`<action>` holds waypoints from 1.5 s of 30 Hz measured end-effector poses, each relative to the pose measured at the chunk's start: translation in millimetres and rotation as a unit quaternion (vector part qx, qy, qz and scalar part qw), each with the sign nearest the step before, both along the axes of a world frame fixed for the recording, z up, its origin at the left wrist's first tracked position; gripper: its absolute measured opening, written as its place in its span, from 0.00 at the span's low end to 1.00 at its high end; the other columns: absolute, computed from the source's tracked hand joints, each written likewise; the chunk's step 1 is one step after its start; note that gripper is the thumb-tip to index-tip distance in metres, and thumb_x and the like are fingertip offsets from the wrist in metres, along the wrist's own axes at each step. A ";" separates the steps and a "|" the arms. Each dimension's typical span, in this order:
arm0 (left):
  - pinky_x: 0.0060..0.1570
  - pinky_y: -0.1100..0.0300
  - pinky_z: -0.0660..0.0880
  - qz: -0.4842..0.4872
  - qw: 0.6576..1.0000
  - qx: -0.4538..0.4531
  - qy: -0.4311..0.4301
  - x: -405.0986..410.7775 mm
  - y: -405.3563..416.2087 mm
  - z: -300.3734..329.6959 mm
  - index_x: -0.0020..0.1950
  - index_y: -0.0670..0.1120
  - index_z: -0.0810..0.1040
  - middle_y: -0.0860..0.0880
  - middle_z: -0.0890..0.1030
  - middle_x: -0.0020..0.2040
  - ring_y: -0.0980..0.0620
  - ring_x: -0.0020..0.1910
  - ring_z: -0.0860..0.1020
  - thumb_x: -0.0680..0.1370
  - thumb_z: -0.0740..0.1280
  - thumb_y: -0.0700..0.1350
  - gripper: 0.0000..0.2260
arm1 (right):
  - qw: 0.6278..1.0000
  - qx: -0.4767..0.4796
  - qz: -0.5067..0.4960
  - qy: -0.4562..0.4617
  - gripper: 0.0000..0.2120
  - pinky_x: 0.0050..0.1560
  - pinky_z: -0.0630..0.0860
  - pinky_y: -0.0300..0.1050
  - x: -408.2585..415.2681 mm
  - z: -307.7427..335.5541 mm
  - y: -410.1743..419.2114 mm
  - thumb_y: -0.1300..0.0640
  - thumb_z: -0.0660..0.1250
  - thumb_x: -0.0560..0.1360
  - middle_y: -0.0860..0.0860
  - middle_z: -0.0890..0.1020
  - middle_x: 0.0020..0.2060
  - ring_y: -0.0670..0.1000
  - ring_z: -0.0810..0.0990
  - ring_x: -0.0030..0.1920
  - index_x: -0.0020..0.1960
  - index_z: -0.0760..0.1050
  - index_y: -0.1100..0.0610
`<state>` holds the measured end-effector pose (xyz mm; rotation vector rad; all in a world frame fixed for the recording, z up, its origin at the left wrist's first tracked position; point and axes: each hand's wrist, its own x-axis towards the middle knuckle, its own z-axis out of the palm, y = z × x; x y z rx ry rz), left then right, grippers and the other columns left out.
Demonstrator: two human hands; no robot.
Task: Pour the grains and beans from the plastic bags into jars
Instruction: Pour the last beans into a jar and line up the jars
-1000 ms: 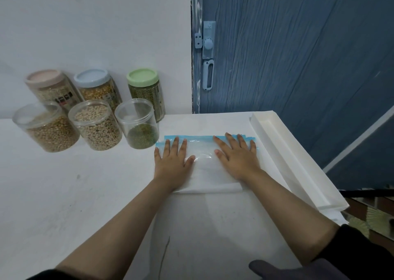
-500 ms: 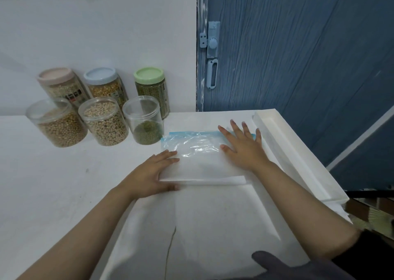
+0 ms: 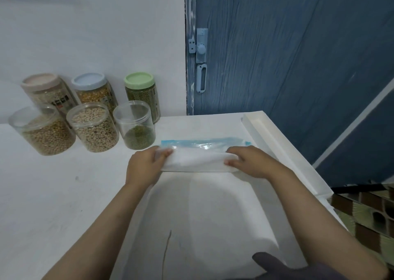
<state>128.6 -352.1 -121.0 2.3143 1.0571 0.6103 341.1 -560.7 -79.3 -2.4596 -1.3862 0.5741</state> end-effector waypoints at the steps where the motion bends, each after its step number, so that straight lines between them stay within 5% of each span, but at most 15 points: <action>1: 0.46 0.54 0.72 0.010 1.000 0.017 0.016 -0.5 -2.1 1.4 0.58 0.49 0.79 0.47 0.83 0.45 0.44 0.49 0.80 0.79 0.63 0.61 0.18 | 1.000 -0.009 -0.004 0.010 0.10 0.42 0.69 0.41 1.7 3.8 1.3 0.44 0.64 0.81 0.44 0.77 0.43 0.50 0.74 0.47 0.57 0.74 0.48; 6: 0.64 0.44 0.68 -0.040 0.985 0.164 0.021 4.4 -19.5 5.2 0.68 0.50 0.74 0.47 0.77 0.65 0.44 0.66 0.73 0.82 0.55 0.56 0.19 | 0.997 -0.055 0.027 0.049 0.06 0.44 0.69 0.40 7.0 15.4 8.2 0.43 0.66 0.79 0.42 0.77 0.46 0.46 0.75 0.48 0.51 0.74 0.44; 10: 0.75 0.44 0.52 -0.148 0.959 0.201 0.130 32.7 -25.0 8.1 0.72 0.52 0.72 0.51 0.71 0.74 0.48 0.76 0.63 0.78 0.40 0.62 0.32 | 0.997 -0.045 0.032 0.046 0.08 0.44 0.69 0.41 7.9 20.9 17.4 0.43 0.69 0.77 0.44 0.78 0.45 0.47 0.75 0.48 0.46 0.76 0.46; 12: 0.76 0.46 0.49 -0.170 0.954 0.182 0.169 46.3 -22.6 3.8 0.77 0.51 0.64 0.51 0.68 0.76 0.50 0.77 0.60 0.78 0.36 0.62 0.34 | 1.000 0.010 0.003 0.026 0.12 0.51 0.71 0.44 8.9 17.9 22.3 0.41 0.70 0.75 0.45 0.79 0.50 0.49 0.76 0.52 0.52 0.77 0.47; 15: 0.77 0.47 0.47 -0.166 0.954 0.151 0.198 61.0 -19.3 -4.1 0.80 0.51 0.58 0.51 0.66 0.77 0.50 0.78 0.59 0.85 0.43 0.57 0.25 | 0.994 0.000 -0.033 -0.108 0.25 0.67 0.62 0.54 5.0 8.1 25.9 0.33 0.63 0.76 0.46 0.77 0.63 0.51 0.74 0.64 0.70 0.68 0.42; 20: 0.77 0.46 0.48 -0.173 0.940 0.169 0.242 74.8 -16.8 -14.5 0.79 0.50 0.59 0.50 0.69 0.74 0.51 0.74 0.65 0.83 0.39 0.60 0.28 | 0.972 -0.029 -0.037 -0.229 0.28 0.75 0.44 0.65 -12.0 1.8 26.3 0.39 0.56 0.82 0.44 0.70 0.73 0.54 0.65 0.73 0.79 0.54 0.40; 25: 0.75 0.45 0.53 -0.172 0.937 0.202 0.229 83.2 -11.1 -24.0 0.77 0.49 0.65 0.48 0.73 0.69 0.47 0.68 0.71 0.78 0.33 0.61 0.36 | 0.984 -0.007 -0.057 -0.170 0.26 0.77 0.44 0.60 -21.1 -25.7 33.8 0.42 0.44 0.85 0.46 0.64 0.77 0.52 0.61 0.77 0.81 0.49 0.45; 30: 0.73 0.47 0.58 -0.179 0.945 0.208 0.178 80.7 -11.4 -35.2 0.74 0.49 0.70 0.47 0.75 0.68 0.47 0.68 0.72 0.78 0.37 0.60 0.35 | 0.981 0.007 -0.080 -0.177 0.40 0.77 0.42 0.57 -18.6 -64.8 29.5 0.37 0.25 0.73 0.45 0.60 0.79 0.50 0.58 0.78 0.81 0.48 0.44; 36: 0.60 0.49 0.68 -0.182 0.951 0.201 0.147 85.0 -4.4 -40.6 0.69 0.47 0.74 0.46 0.77 0.60 0.44 0.58 0.75 0.79 0.41 0.61 0.32 | 0.978 0.068 -0.092 -0.176 0.37 0.73 0.55 0.51 -12.5 -70.8 29.2 0.38 0.33 0.77 0.47 0.73 0.66 0.51 0.69 0.67 0.77 0.65 0.46; 40: 0.59 0.52 0.65 -0.201 0.937 0.172 0.226 96.1 1.5 -27.3 0.66 0.49 0.73 0.48 0.75 0.61 0.46 0.60 0.73 0.73 0.38 0.67 0.37 | 0.985 0.036 -0.096 -0.141 0.25 0.67 0.59 0.51 -3.3 -66.1 35.1 0.41 0.44 0.83 0.47 0.71 0.64 0.53 0.68 0.65 0.74 0.67 0.45; 43: 0.58 0.52 0.64 -0.197 0.939 0.158 0.231 97.9 0.0 -25.0 0.61 0.50 0.74 0.50 0.75 0.59 0.48 0.59 0.74 0.81 0.50 0.63 0.22 | 0.988 0.030 -0.097 -0.119 0.19 0.64 0.61 0.52 2.3 -59.5 36.3 0.43 0.49 0.84 0.50 0.72 0.61 0.54 0.71 0.62 0.71 0.68 0.46; 45: 0.53 0.51 0.65 -0.170 0.948 0.170 0.210 91.8 -3.1 -29.7 0.56 0.50 0.75 0.51 0.78 0.52 0.48 0.53 0.77 0.81 0.49 0.63 0.22 | 0.987 0.046 -0.097 -0.116 0.20 0.62 0.61 0.51 -0.5 -58.1 33.4 0.43 0.49 0.84 0.49 0.75 0.59 0.54 0.73 0.60 0.71 0.67 0.47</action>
